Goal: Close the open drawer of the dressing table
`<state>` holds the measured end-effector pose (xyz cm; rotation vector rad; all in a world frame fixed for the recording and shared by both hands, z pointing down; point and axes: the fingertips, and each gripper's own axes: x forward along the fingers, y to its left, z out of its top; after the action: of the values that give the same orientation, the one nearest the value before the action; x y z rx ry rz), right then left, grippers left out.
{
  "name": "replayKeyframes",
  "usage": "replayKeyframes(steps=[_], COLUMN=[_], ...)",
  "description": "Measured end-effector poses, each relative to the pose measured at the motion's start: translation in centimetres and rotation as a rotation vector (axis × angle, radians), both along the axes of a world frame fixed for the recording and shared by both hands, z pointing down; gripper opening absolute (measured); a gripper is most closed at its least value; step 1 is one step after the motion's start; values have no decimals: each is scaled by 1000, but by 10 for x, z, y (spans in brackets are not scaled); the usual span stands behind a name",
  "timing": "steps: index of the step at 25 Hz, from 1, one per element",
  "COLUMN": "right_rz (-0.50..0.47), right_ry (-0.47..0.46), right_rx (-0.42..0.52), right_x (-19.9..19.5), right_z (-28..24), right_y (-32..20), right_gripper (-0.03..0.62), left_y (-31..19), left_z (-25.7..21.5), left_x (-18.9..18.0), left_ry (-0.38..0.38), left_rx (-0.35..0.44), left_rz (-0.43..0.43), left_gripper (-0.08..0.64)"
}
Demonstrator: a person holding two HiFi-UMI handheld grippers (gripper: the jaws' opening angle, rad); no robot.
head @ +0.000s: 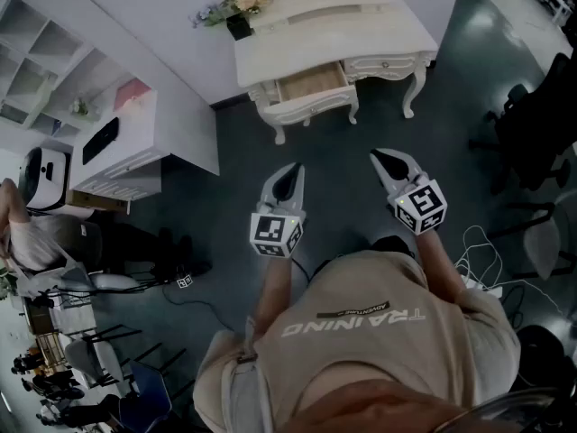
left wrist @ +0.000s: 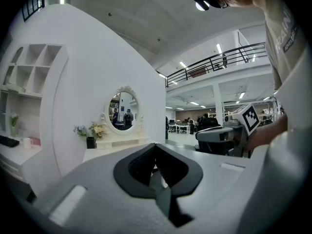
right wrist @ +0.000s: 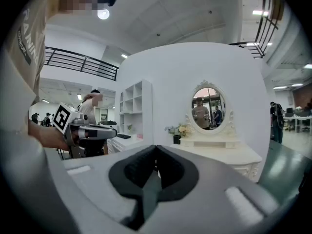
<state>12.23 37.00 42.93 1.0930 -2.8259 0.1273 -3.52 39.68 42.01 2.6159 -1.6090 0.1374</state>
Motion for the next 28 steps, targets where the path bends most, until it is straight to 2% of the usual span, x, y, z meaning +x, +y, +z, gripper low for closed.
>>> replayKeyframes(steps=[5,8,14,17,21,28], right_rz=[-35,-64,-104,-115,-162,-151], right_ry=[22,39,55,20,34,7], right_rx=[14,32,-3,-56,-80,-129], right_x=[0,9,64,84,97,113], right_z=[1,5,10,27,55,75], right_y=[-16,-20,-46,-65,-86,-107], right_gripper=[5,5,5,5,5,5], left_y=[-20,-32,-49,-54,-60,-77], left_z=[2,2,-6,6,34,53], left_x=[9,17,64,77,93,112], left_ry=[-15,-21,2,-22,-27,-30], left_rx=[0,15,-9,-49,-100,-143], left_rz=[15,-19,-68,-122,-170,-144], left_gripper=[-3,-3,-3,-3,-3,-3])
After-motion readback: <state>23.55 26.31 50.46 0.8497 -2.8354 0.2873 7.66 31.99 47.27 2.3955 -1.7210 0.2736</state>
